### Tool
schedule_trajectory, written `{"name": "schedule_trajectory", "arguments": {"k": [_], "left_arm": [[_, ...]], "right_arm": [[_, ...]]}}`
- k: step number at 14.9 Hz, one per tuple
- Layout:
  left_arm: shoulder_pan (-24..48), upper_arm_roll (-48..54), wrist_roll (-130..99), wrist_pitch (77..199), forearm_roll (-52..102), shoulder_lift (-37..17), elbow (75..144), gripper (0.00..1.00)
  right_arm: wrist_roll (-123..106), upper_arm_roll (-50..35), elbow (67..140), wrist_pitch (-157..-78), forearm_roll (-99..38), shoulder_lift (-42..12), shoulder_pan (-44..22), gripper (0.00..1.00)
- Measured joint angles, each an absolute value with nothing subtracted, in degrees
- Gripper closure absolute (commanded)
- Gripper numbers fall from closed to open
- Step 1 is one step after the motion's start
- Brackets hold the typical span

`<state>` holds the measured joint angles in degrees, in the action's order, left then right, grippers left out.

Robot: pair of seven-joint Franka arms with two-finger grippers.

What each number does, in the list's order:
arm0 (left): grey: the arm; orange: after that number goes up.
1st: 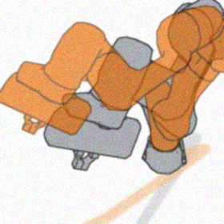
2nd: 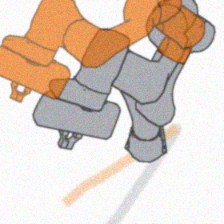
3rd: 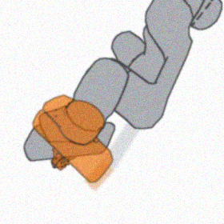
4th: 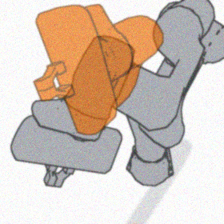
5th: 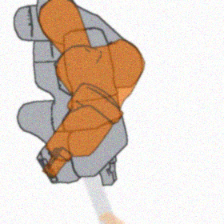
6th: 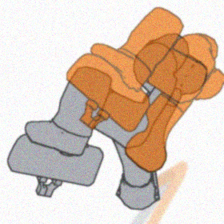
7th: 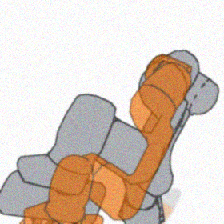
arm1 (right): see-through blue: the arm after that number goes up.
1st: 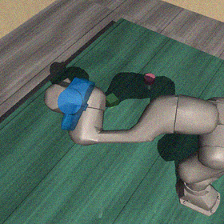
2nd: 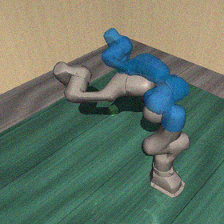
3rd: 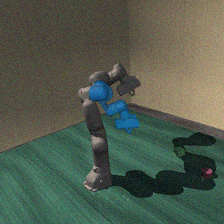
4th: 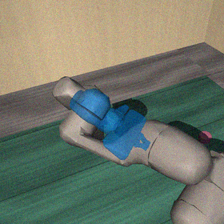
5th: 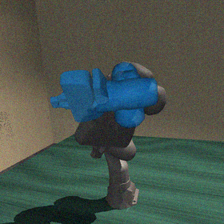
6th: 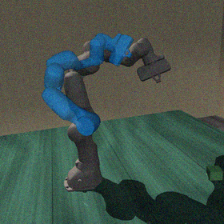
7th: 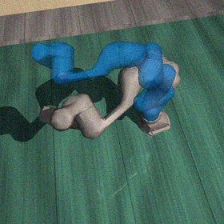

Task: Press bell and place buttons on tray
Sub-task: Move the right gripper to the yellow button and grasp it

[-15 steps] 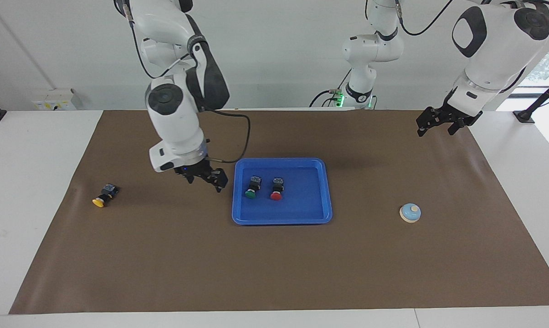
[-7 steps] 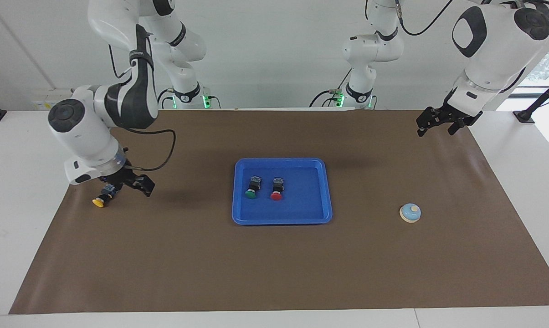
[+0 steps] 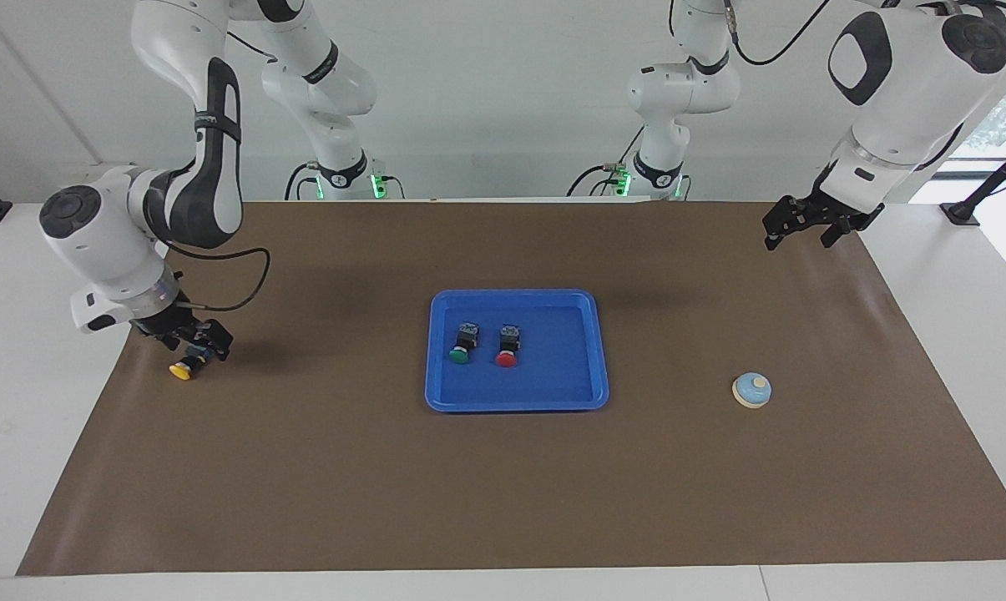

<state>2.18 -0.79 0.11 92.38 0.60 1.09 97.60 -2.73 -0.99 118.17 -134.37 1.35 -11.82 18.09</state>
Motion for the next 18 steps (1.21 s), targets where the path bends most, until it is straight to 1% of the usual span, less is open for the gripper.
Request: {"name": "schedule_trajectory", "arguments": {"k": [2, 5, 12, 13, 16, 17, 18], "left_arm": [[2.18, -0.79, 0.11, 92.38, 0.6, 1.09, 97.6, 0.0], [2.18, -0.79, 0.11, 92.38, 0.6, 1.09, 97.6, 0.0], [2.18, -0.79, 0.11, 92.38, 0.6, 1.09, 97.6, 0.0], [2.18, -0.79, 0.11, 92.38, 0.6, 1.09, 97.6, 0.0], [2.18, -0.79, 0.11, 92.38, 0.6, 1.09, 97.6, 0.0], [2.18, -0.79, 0.11, 92.38, 0.6, 1.09, 97.6, 0.0], [2.18, -0.79, 0.11, 92.38, 0.6, 1.09, 97.6, 0.0]], "right_arm": [[-3.33, -0.98, 120.17, -136.95, 1.35, -11.58, 19.29, 0.0], [-3.33, -1.18, 121.71, -139.5, 1.35, -12.05, 19.32, 0.0], [-3.33, -1.16, 122.37, -142.88, 1.35, -15.37, 20.24, 0.0], [-3.33, -1.16, 122.38, -143.08, 1.35, -15.73, 20.53, 0.13], [-3.33, -1.18, 122.38, -143.08, 1.35, -15.91, 20.71, 0.92], [-3.33, -1.19, 122.38, -143.08, 1.33, -15.91, 20.71, 1.0], [-3.33, -1.22, 122.32, -143.08, 1.32, -15.81, 20.71, 1.0]]}}
